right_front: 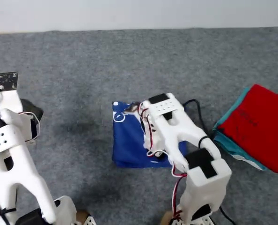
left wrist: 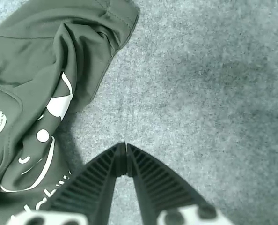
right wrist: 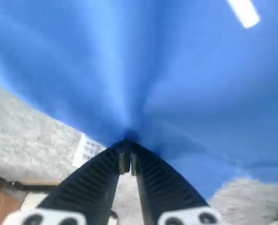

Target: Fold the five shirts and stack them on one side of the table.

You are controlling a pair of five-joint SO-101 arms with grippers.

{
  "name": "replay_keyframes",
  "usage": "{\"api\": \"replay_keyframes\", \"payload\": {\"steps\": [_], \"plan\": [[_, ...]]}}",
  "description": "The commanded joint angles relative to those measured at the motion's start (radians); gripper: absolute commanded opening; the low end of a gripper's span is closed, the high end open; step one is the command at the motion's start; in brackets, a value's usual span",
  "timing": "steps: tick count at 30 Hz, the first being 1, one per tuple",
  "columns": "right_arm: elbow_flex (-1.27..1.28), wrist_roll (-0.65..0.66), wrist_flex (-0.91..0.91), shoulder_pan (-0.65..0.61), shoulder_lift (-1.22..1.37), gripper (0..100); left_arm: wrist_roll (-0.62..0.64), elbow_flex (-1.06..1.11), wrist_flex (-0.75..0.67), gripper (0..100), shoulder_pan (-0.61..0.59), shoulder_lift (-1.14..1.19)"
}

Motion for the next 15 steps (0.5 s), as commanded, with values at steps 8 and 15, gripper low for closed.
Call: {"api": "replay_keyframes", "payload": {"steps": [8,15], "plan": [[-0.222,0.005,-0.044,0.111,-0.094,1.8,0.015,-0.038,0.003,0,-0.003,-0.034],[-0.227,0.009,-0.335,0.220,0.081,1.7,0.017,-0.035,0.003,0,-0.005,-0.104]]}}
